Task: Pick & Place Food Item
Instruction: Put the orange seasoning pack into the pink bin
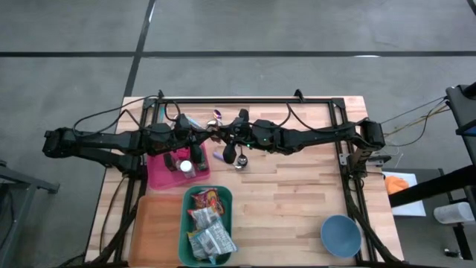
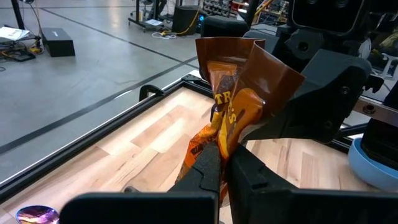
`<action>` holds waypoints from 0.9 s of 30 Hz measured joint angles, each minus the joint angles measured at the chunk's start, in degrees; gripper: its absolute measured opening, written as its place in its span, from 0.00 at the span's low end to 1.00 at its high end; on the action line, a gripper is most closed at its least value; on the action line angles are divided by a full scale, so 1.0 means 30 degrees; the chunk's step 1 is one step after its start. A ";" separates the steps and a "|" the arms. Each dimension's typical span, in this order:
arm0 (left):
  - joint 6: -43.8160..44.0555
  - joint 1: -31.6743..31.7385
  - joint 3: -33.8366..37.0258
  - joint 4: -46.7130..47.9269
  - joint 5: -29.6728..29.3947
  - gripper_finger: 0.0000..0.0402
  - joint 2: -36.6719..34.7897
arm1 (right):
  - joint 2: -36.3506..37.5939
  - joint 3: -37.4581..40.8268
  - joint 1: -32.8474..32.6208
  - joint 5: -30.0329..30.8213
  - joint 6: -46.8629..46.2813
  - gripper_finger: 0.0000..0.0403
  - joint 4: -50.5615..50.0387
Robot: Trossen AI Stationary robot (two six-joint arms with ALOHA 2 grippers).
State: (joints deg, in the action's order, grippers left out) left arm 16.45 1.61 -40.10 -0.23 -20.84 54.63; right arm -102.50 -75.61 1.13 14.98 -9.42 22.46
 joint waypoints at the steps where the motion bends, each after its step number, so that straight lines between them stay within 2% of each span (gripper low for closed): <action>1: -0.0002 0.0000 0.0000 0.0000 -0.0007 0.00 0.0000 | 0.0000 0.0000 0.0000 -0.0002 0.0057 0.14 0.0000; 27: 0.0006 0.0000 0.0007 0.0027 0.0007 0.00 -0.0007 | 0.0022 0.0000 0.0000 -0.0597 -0.0368 0.15 -0.0007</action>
State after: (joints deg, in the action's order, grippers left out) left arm 16.47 1.61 -40.07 -0.15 -20.82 54.61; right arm -102.43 -75.61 1.13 13.19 -10.52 22.44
